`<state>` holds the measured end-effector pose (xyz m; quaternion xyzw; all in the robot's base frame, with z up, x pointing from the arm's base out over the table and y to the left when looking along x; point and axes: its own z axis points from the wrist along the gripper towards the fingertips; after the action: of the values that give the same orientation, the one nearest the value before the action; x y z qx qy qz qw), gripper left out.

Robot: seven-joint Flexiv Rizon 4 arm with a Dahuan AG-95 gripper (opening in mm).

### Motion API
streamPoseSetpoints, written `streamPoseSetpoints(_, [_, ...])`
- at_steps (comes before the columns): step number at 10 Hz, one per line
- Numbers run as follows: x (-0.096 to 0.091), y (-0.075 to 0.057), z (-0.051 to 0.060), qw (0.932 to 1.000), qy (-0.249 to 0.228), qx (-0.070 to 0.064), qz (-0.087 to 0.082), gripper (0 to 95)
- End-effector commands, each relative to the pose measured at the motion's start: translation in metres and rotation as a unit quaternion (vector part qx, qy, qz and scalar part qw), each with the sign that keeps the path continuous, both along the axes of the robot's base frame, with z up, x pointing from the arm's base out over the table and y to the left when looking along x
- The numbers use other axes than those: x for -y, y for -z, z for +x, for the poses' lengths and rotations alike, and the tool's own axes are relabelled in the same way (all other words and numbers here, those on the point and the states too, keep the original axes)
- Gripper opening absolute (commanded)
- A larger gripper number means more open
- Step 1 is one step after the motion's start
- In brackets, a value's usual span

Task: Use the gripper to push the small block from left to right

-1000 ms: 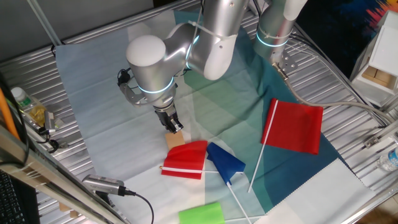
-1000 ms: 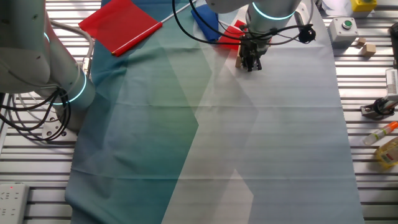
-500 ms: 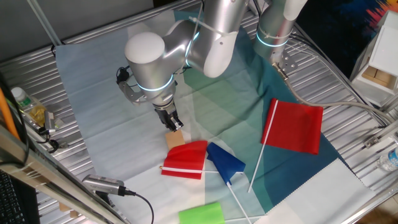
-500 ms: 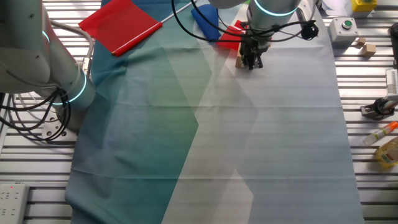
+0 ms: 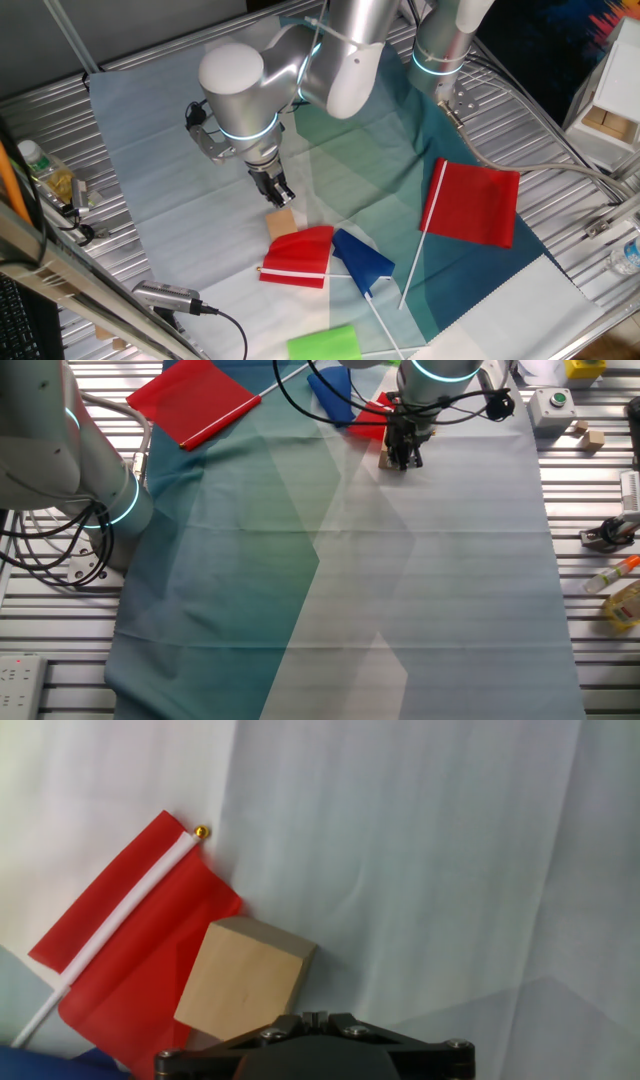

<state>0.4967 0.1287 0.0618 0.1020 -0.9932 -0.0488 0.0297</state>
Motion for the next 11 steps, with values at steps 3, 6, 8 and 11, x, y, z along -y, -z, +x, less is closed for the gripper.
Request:
streamPoseSetpoints(3, [0.001, -0.012, -0.003, 1.0, -0.005, 0.0, 0.0, 0.0])
streamPoseSetpoints(6, [0.0, -0.02, -0.004, 1.0, -0.006, 0.0, 0.0, 0.0])
streamPoseSetpoints(8, [-0.002, -0.026, -0.005, 1.0, -0.008, 0.001, 0.0, 0.0])
streamPoseSetpoints(11, [-0.004, -0.031, -0.005, 1.0, -0.009, 0.001, 0.003, 0.0])
